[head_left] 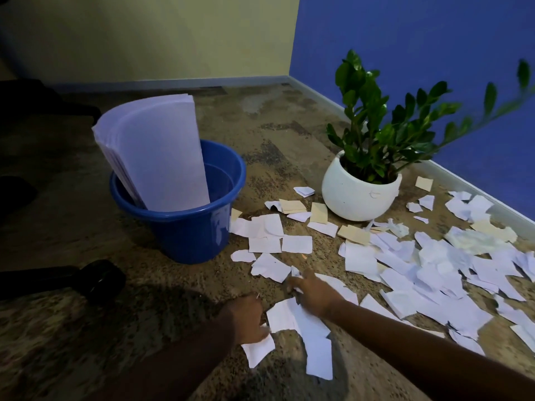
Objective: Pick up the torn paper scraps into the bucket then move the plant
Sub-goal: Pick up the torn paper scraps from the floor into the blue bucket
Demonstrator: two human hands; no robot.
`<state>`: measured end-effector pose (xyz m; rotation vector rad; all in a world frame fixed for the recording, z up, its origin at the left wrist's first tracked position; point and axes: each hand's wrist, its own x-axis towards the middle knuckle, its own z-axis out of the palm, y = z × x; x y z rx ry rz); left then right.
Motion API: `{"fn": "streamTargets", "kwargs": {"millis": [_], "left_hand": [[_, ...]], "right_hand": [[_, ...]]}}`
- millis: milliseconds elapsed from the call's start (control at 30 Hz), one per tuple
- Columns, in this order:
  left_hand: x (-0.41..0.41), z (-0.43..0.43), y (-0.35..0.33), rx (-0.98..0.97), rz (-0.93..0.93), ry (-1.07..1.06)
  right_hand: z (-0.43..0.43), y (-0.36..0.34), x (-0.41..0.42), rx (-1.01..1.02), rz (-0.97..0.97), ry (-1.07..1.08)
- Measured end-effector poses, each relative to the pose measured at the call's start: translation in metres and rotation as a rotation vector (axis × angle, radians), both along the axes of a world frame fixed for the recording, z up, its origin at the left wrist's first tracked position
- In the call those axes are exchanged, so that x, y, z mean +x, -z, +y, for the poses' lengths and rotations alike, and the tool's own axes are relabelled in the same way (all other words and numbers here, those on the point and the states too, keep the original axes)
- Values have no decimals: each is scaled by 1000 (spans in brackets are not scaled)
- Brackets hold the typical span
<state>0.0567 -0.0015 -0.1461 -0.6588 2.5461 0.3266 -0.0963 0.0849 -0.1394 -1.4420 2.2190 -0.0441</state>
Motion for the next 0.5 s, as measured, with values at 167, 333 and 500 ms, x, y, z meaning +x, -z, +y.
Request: {"fn": "streamTargets", "kwargs": {"millis": [167,333,500], "left_hand": [[-3,4,-5,46,-89,88],[-7,16,-5,48,-128,94],[-12,13,-20,98,-37,-4]], "right_hand": [[2,7,16,216,15,-31],[2,10,24,140,50,-17],[-5,-7,12,36,-10,-10]]}}
